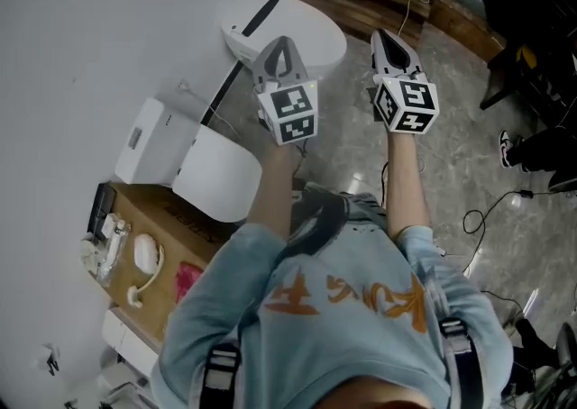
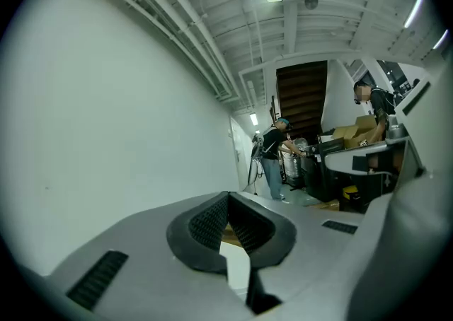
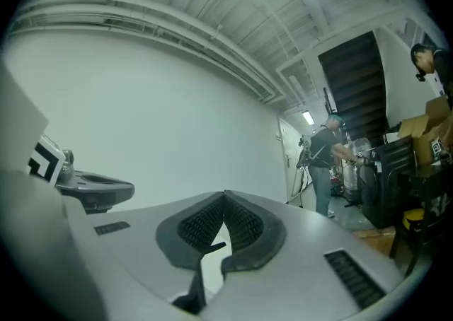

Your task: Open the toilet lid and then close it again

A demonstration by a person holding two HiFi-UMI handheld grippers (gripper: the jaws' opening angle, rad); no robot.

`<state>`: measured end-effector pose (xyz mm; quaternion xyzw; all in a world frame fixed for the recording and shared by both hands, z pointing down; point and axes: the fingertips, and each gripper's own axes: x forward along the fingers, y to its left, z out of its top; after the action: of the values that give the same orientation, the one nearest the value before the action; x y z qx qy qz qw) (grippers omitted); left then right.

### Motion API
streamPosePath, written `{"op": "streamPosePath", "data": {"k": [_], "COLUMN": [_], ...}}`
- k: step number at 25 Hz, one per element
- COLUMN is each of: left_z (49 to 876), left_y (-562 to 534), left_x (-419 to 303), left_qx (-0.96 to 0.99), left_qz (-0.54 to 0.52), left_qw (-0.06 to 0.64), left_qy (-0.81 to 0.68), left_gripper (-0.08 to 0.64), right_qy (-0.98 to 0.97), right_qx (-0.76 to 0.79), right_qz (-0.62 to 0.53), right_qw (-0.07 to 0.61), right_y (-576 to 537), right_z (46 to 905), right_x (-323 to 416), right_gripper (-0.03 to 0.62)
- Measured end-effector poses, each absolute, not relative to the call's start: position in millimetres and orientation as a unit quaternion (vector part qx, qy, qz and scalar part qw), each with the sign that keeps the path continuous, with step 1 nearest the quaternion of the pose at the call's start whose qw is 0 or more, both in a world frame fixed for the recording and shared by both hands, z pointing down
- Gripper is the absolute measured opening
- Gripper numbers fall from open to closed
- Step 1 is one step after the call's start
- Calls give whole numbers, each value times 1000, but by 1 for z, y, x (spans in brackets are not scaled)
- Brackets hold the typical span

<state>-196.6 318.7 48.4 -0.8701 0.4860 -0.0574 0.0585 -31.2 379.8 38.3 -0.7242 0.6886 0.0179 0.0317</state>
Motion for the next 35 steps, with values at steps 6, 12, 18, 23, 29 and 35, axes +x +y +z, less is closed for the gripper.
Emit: {"op": "streamPosePath", "data": {"k": [6, 12, 18, 23, 29, 35], "left_z": [58, 80, 107, 131, 196, 256], "left_y": [305, 271, 220, 167, 88, 9], "left_x": [-212, -219, -192, -162, -153, -133], "left_qx": [-855, -835, -838, -836, -815, -811], "left_qz": [-74, -102, -120, -151, -221, -258], "left_qw": [48, 19, 10, 13, -26, -69], "left_qy": [511, 540, 533, 527, 535, 521], "left_gripper": [26, 26, 26, 26, 26, 26], "right_qy": [691, 694, 664, 691, 719, 712], "right_qx": [-721, -720, -747, -722, -689, -687], "right_qz": [-2, 8, -12, -35, -82, -145], "right_qw": [42, 27, 23, 26, 44, -9], "right_y": [369, 345, 307, 243, 153, 52], "right_z": [50, 55, 73, 93, 122, 185], "right_x": [-26, -16, 31, 36, 40, 62], "right_gripper": [12, 12, 12, 12, 12, 12]}}
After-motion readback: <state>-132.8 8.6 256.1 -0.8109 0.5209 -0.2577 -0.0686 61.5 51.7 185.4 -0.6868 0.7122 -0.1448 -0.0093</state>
